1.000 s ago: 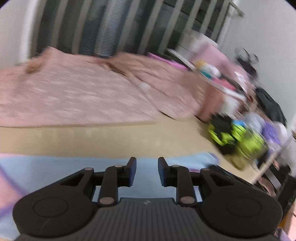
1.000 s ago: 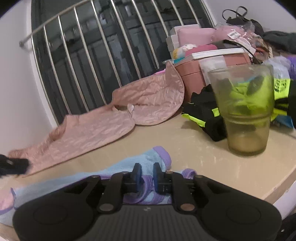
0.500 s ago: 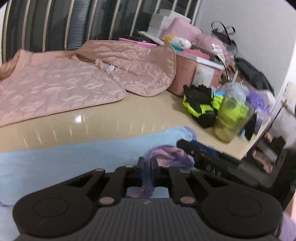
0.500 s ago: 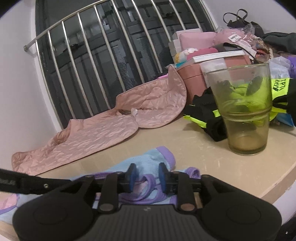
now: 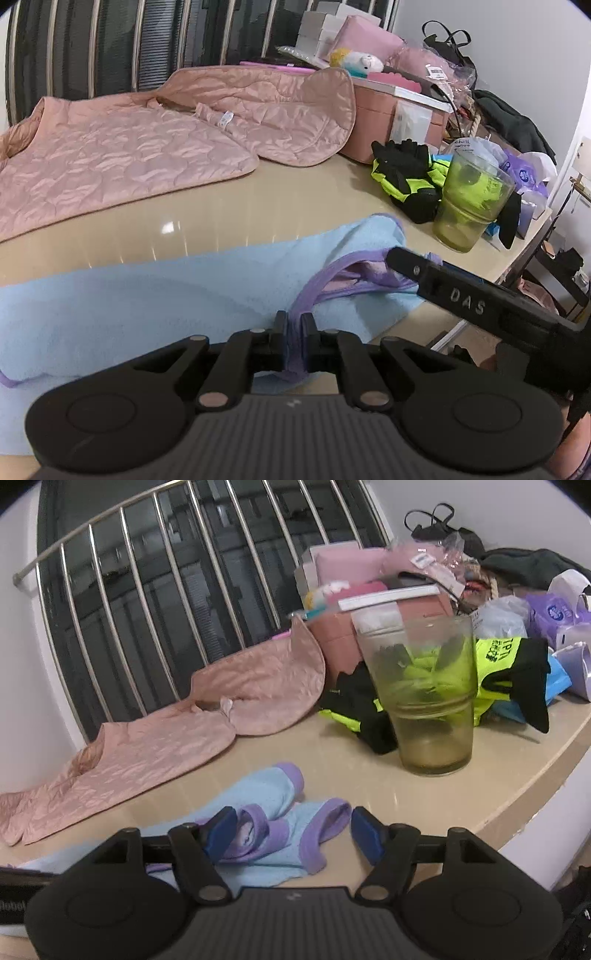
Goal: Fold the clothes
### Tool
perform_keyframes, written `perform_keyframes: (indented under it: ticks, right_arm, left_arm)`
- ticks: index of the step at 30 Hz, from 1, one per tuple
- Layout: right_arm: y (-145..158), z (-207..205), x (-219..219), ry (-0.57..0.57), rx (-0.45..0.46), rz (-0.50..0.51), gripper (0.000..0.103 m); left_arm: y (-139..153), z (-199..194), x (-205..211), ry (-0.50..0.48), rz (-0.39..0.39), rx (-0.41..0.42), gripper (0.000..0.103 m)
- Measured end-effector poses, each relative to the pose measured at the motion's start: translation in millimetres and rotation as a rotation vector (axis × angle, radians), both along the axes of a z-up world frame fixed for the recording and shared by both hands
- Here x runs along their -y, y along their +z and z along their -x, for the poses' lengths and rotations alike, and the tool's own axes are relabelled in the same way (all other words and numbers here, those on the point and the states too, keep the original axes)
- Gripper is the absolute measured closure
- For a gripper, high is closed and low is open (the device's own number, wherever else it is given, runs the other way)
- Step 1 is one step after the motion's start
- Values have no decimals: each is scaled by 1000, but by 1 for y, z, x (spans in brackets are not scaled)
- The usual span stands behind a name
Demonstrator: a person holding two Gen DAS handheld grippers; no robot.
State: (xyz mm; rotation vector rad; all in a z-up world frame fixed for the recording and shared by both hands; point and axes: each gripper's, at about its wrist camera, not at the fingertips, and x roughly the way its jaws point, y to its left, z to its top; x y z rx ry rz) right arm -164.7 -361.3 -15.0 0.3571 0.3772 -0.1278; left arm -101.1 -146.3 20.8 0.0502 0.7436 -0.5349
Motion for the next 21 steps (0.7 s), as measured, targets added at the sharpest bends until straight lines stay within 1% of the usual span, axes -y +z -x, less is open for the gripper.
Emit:
perform_keyframes:
  ticks: [2, 5, 6, 7, 8, 9, 10, 11, 12, 13, 14, 17, 19, 21]
  right_arm:
    - [-1, -3, -5, 0, -2, 25, 35]
    - [-8, -5, -19, 19, 6, 123, 35]
    - [-9, -6, -25, 30, 5, 161, 40]
    - [-10, -8, -30, 42, 1, 200, 57]
    - [-11, -8, -34, 61, 3, 223, 66]
    - [-11, -8, -36, 82, 9, 225, 77]
    - [-10, -8, -37, 97, 13, 223, 85]
    - [-10, -8, -39, 106, 12, 226, 85]
    - [-8, -7, -39, 110, 13, 227, 87]
    - [-5, -7, -38, 113, 16, 220, 90]
    - [-3, -7, -37, 116, 20, 214, 90]
    - [10, -5, -41, 123, 47, 255, 90]
    - [22, -4, -53, 152, 76, 310, 90]
    - [35, -3, -72, 195, 106, 384, 90]
  left_arm:
    - [-2, 0, -2, 2, 6, -2, 96]
    - [-3, 1, -3, 0, 9, -1, 94]
    - [-3, 1, -2, -2, 6, 2, 94]
    - [-3, 2, -1, -6, 3, 4, 94]
    - [-2, 2, -2, -4, 4, 0, 92]
    - [0, 2, -3, -3, 5, -4, 91]
    - [1, 2, -4, 0, 7, -7, 87]
    - [5, 3, -7, 9, 16, -4, 77]
    - [9, 4, -11, 23, 29, 7, 70]
    - [13, 5, -16, 38, 42, 18, 60]
    - [16, 5, -23, 56, 55, 27, 57]
    - [21, -1, -47, 138, 78, 30, 55]
    - [20, -7, -68, 216, 98, 9, 55]
    - [20, -10, -92, 286, 142, -12, 55]
